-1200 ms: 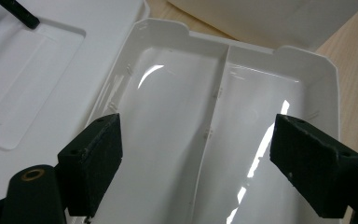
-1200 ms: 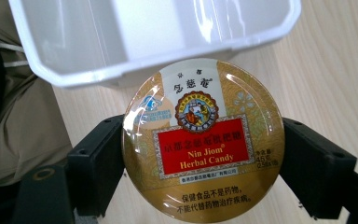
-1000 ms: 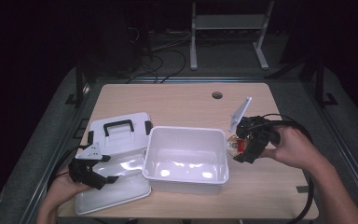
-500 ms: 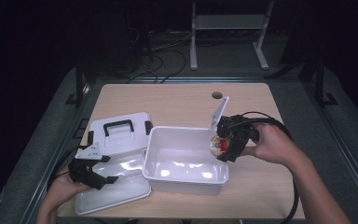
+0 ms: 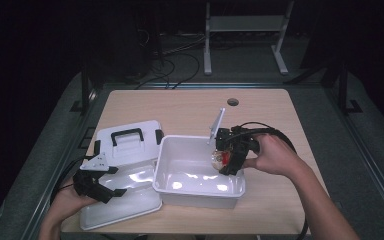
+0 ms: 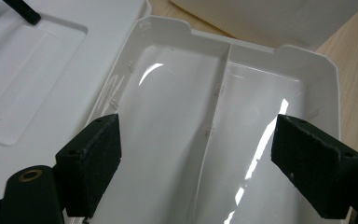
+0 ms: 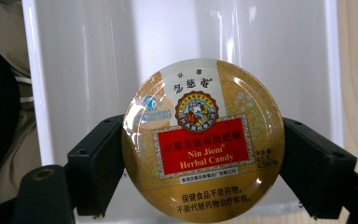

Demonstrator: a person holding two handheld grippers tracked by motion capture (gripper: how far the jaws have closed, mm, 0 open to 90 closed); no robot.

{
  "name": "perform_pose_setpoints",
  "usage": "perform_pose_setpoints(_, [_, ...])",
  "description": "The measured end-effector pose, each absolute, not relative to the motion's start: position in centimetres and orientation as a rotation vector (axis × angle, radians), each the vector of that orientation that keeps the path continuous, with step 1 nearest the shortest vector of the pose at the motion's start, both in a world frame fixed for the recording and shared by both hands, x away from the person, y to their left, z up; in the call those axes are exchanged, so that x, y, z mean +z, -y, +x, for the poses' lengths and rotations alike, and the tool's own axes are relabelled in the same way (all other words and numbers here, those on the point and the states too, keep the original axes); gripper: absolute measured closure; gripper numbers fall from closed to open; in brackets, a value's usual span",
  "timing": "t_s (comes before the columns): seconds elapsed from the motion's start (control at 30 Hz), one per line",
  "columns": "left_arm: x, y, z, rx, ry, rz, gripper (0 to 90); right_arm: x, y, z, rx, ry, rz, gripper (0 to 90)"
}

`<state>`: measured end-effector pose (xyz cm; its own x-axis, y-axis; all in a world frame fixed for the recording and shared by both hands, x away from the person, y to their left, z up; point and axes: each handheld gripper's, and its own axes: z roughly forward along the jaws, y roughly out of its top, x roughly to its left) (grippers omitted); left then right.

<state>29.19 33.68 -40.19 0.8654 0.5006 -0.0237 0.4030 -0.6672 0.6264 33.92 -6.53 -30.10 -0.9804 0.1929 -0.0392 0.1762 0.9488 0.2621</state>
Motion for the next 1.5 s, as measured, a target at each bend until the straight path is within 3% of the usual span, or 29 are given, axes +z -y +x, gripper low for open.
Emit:
perform_pose_setpoints(0.8, [-40.2,-33.7,29.2,0.200,-0.642,2.384,15.8,-35.8,4.5,34.7,0.299,-3.111,0.312,19.7])
perform_pose_setpoints(1.5, [-40.1,-33.8,29.1,0.202,-0.639,2.379,15.8,-34.8,4.4,34.4,0.340,-3.092,0.327,21.3])
